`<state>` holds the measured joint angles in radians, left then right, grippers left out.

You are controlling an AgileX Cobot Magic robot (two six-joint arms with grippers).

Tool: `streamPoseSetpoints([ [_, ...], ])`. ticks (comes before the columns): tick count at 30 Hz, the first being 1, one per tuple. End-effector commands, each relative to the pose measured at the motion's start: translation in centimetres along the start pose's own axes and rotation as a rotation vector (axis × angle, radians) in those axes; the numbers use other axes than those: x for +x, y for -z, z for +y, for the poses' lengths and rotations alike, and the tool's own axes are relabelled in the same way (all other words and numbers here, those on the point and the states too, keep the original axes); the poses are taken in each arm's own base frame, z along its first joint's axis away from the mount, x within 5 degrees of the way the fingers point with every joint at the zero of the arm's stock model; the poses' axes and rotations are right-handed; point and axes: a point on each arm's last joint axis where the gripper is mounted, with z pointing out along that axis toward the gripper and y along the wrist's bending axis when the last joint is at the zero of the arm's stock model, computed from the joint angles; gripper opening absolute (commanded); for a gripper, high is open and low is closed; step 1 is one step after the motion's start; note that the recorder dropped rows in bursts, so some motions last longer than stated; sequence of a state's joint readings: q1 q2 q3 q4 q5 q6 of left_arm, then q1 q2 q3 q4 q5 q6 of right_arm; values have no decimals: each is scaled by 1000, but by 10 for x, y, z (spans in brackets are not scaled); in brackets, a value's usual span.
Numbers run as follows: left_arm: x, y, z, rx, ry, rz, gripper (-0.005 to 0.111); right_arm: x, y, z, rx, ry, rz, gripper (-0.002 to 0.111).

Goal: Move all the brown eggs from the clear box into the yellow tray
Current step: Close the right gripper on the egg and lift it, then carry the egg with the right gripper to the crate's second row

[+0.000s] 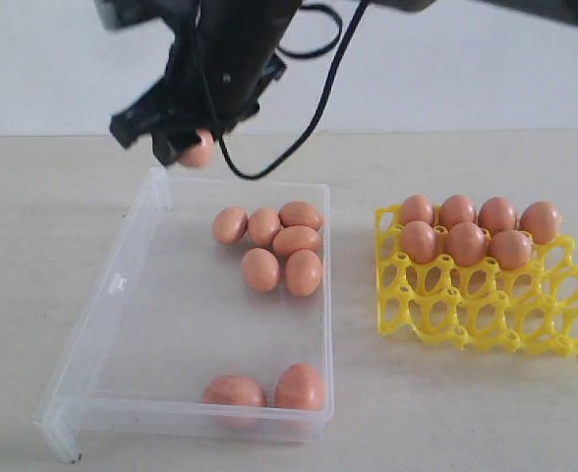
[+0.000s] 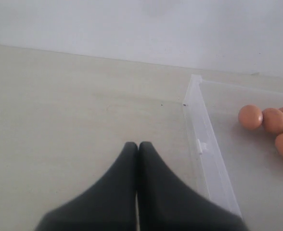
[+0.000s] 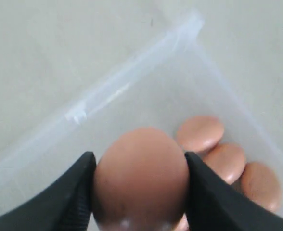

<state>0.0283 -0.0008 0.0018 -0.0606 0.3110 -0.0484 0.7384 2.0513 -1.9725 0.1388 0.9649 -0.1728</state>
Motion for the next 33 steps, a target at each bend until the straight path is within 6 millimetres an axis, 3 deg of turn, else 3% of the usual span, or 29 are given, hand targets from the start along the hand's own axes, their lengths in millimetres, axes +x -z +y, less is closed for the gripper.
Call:
streamPoseSetpoints([
  [1, -1, 0, 0, 6, 1, -6, -4, -23, 58, 3, 26, -40, -238, 0],
  [6, -1, 0, 0, 6, 1, -6, -4, -25, 65, 3, 22, -148, -342, 0],
  [10, -1, 0, 0, 6, 1, -6, -4, -15, 63, 11, -8, -251, -574, 0],
  [15, -1, 0, 0, 6, 1, -6, -4, 41, 67, 31, 6, -257, -940, 0],
  [18, -1, 0, 0, 6, 1, -6, -4, 76, 69, 30, 15, -321, -1039, 0],
  [21, -1, 0, 0, 6, 1, -6, -4, 105, 67, 12, 80, -512, -1079, 0],
  [28, -1, 0, 0, 6, 1, -6, -4, 158, 87, -57, 462, -1237, -1408, 0],
  [33, -1, 0, 0, 6, 1, -6, -4, 175, 97, -97, 531, -1315, -1435, 0],
])
